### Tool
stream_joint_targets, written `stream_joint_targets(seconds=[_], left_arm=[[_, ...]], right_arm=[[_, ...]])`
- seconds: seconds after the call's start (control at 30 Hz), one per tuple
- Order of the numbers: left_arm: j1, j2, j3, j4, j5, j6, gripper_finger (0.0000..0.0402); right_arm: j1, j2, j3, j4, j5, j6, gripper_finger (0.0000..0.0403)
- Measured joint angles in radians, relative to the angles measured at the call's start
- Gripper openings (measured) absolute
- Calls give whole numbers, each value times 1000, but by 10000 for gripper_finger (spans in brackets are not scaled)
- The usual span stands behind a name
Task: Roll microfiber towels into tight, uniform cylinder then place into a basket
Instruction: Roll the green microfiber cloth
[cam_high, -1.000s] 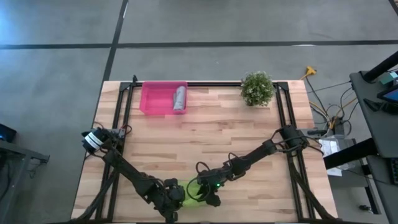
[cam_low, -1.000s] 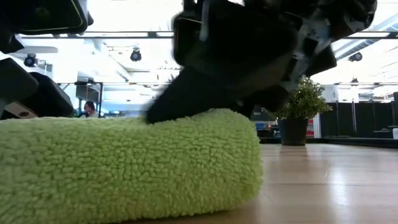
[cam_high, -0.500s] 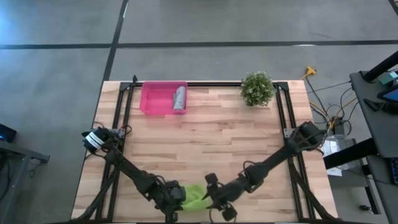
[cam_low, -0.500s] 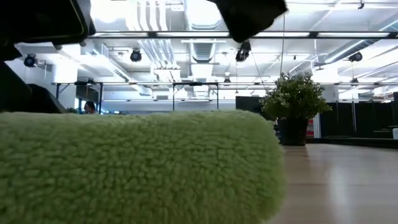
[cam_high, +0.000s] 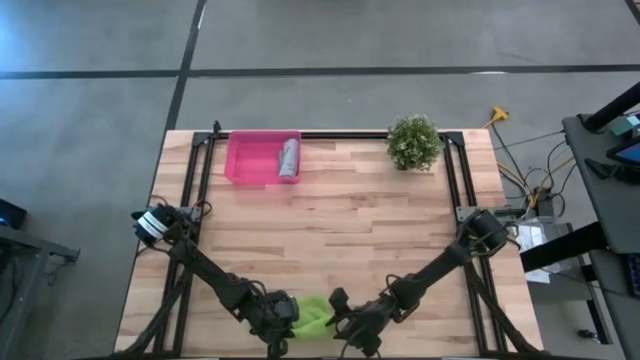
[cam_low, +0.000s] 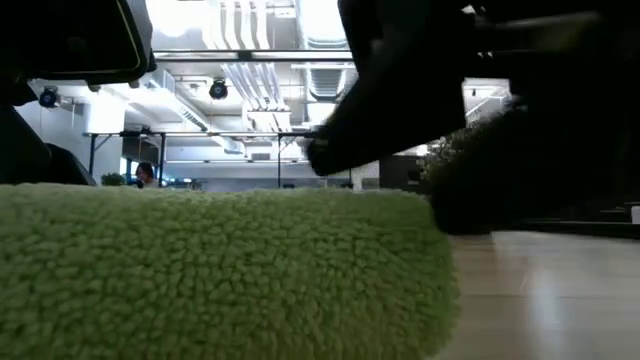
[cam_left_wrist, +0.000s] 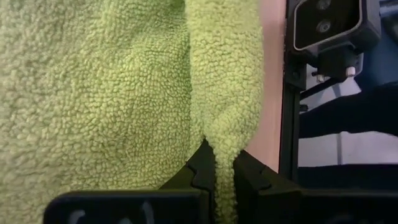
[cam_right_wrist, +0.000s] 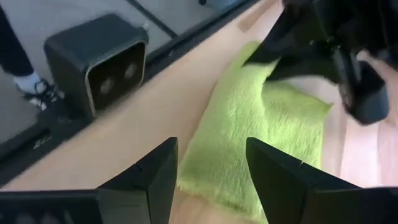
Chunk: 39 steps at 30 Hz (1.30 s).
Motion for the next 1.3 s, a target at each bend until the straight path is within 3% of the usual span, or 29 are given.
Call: stream_joint_targets(seconds=[0.57,0.7,0.8,0.97,1.3], left_arm=[[8,1,-2,36,0,-51,4],[8,2,-2,43,17,-51,4],[11,2,-4,43,64,-51,6],[11,-6,-4,6,103,-52,13],[11,-61,-6,-64,120,23,17]], right_arm=[[-15,165,138,43,137,105,174],[-30,181,184,-38,130,230,151],[-38,173,203,-132,121,345,113],[-42,159,195,-176,4,432,27],[-86,162,187,-115,-311,708,18]])
